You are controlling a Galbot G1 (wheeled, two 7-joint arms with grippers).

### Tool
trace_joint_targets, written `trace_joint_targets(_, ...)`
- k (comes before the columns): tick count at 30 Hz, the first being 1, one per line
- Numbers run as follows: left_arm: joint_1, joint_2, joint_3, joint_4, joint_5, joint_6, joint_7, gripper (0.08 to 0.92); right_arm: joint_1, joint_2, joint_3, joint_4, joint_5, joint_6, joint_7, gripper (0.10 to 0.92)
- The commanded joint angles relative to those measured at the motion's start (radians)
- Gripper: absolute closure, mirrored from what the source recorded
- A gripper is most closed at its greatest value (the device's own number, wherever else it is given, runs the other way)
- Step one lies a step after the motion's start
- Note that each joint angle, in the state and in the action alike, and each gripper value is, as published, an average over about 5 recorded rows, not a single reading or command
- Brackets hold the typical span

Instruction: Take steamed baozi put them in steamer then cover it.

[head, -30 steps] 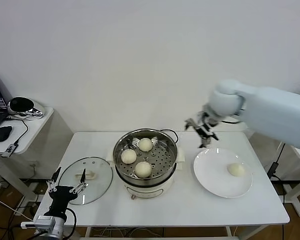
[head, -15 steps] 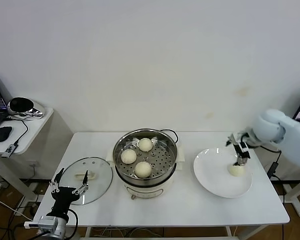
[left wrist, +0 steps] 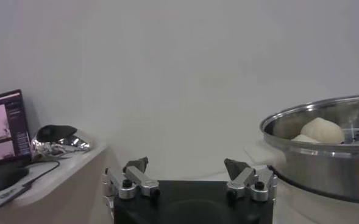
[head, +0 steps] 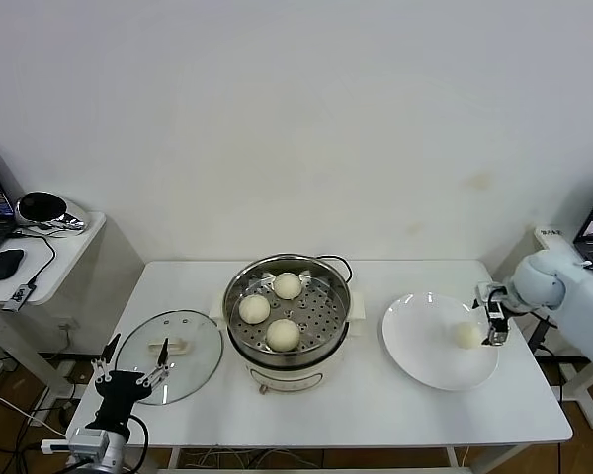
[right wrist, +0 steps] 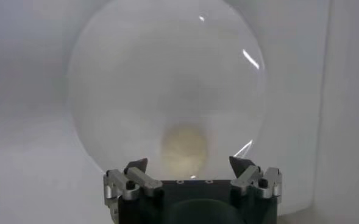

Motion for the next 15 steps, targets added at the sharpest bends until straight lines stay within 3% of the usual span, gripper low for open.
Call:
trace_joint_targets(1, -0.001, -0.001, -0.002, 0.002, 0.001, 0.0, 0.0, 0.177, -0.099, 0.118, 0.097, -0.171, -0.069, 0.016, 0.008, 0.203)
trace_joint_targets(15, -0.003, -0.002, -0.004, 0.018, 0.0, -0.002, 0.0, 0.177, -0.078, 0.214, 0.101, -0.266, -0.113, 0.014, 0.016, 0.228)
